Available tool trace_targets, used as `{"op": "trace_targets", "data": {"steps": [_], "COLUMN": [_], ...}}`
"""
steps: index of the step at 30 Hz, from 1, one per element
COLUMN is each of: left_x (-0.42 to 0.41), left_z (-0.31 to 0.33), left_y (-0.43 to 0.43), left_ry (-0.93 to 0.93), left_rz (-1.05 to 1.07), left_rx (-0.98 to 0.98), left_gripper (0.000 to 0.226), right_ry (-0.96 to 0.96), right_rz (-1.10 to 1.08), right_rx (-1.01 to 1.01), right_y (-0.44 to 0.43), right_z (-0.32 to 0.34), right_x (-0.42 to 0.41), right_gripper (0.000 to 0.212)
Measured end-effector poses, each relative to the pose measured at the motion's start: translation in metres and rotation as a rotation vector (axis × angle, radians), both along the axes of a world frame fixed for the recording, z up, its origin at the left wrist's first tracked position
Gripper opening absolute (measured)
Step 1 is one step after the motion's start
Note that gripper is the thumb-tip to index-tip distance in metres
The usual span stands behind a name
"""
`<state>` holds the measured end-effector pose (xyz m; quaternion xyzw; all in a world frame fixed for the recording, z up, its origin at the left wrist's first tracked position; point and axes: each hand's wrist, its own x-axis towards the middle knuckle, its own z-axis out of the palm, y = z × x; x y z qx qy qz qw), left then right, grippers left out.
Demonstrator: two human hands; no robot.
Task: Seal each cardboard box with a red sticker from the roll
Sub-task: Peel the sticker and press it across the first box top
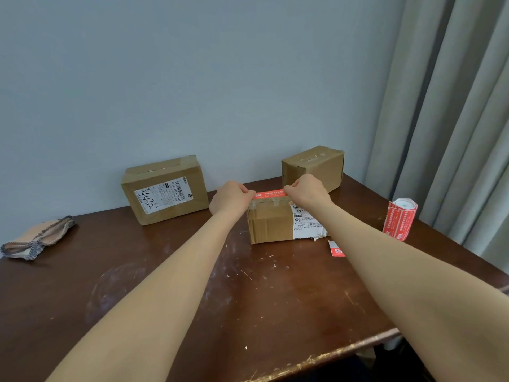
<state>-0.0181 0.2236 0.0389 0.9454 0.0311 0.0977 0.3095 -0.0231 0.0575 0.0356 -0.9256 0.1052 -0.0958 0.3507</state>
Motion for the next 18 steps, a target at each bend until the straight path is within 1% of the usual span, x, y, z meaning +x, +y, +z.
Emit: {"op": "trace_targets", "data": {"steps": [3,7,13,18], "left_x": [0.0,0.004,0.008,0.011], "left_z": [-0.001,-0.006,-0.01,-0.012], "left_y": [-0.002,-0.001,-0.004,-0.005], "left_ry": [-0.001,0.017,0.012,0.013], "left_rz": [0.028,0.043,0.037,0.04], "left_rx": [0.05,0.061,0.07,0.058], "left_gripper": [0.025,0.026,0.026,0.026], "right_ry": [0.013,0.038,0.057,0.071], "right_rz": [0.017,0.035,0.016,0.009], "right_rx": [-0.035,-0.078,-0.161,-0.182], "right_y": [0.0,0.0,0.001,0.003], "right_z": [-0.002,-0.004,-0.006,-0.006], "right_x": [0.004,0.01,0.011,0.011], "right_gripper": [0.036,0.028,0.031,0.031]}}
